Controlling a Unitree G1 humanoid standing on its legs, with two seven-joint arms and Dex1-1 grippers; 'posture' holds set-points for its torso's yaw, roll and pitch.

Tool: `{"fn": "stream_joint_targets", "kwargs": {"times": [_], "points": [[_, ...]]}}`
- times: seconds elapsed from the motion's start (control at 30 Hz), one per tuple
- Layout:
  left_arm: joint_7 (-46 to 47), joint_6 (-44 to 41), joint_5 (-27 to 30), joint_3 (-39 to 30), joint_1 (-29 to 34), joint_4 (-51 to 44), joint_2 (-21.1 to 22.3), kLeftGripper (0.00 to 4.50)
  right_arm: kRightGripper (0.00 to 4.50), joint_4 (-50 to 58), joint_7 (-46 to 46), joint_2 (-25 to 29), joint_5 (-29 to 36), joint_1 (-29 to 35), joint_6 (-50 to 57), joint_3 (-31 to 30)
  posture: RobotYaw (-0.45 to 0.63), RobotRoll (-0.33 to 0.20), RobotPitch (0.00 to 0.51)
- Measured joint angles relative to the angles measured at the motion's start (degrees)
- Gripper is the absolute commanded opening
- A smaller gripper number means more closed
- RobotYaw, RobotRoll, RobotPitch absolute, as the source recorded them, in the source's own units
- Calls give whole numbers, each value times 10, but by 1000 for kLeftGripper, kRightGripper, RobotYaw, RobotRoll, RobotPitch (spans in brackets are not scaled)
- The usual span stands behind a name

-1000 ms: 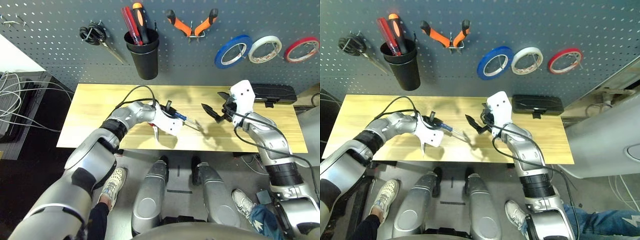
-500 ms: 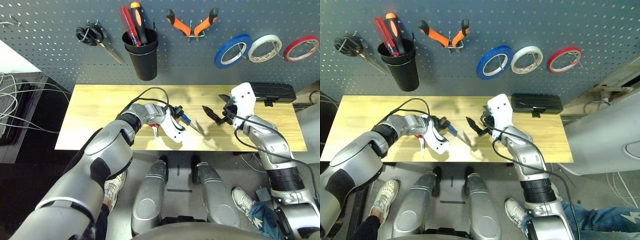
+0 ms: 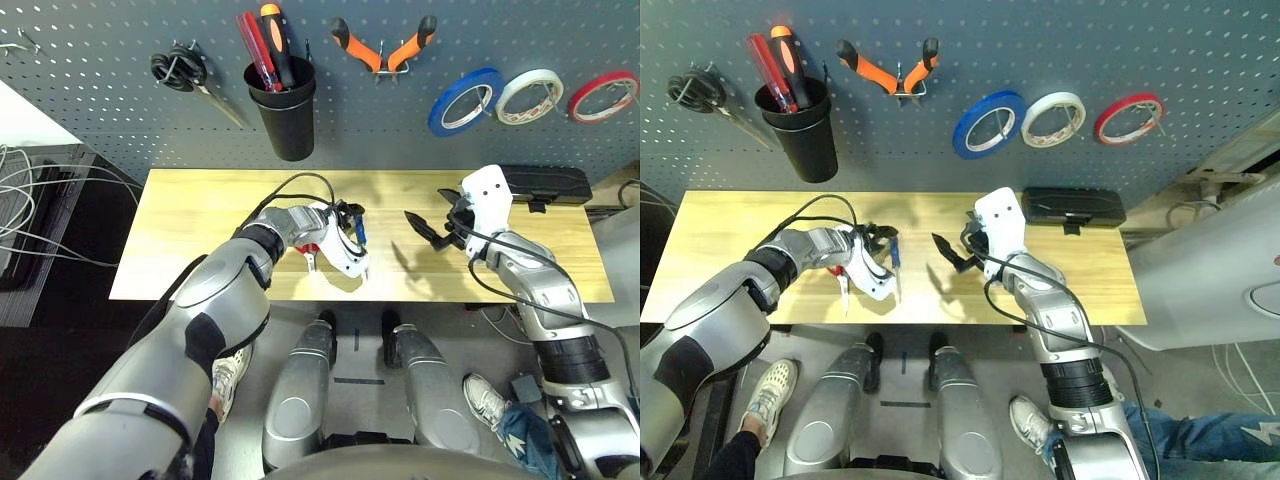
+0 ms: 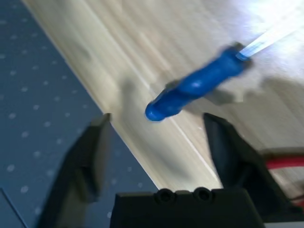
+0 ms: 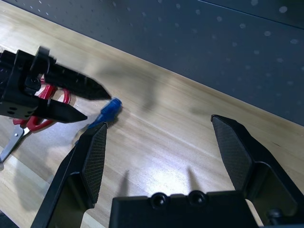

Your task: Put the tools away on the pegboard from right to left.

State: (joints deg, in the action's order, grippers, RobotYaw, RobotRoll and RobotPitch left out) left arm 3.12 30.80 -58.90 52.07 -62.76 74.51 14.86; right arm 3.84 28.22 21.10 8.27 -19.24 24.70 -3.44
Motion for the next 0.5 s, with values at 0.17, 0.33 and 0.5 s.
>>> {"fn": "stream_joint_targets", "kwargs": {"times": [0.17,0.33,0.5], "points": [[-55,-3,70,-69,1,-2,0,4453,4500,-15,4,0,0,-12,-2,0,93,0,325],[-137,-52,173,-172,5,-40,2,4453,4500,-35,9,0,-1,-27,-9,0,123,0,309],[-215,-192,279,-277,50,-163,-2,4453,4500,-54,14,-1,-2,-35,-21,-2,137,0,296]]}}
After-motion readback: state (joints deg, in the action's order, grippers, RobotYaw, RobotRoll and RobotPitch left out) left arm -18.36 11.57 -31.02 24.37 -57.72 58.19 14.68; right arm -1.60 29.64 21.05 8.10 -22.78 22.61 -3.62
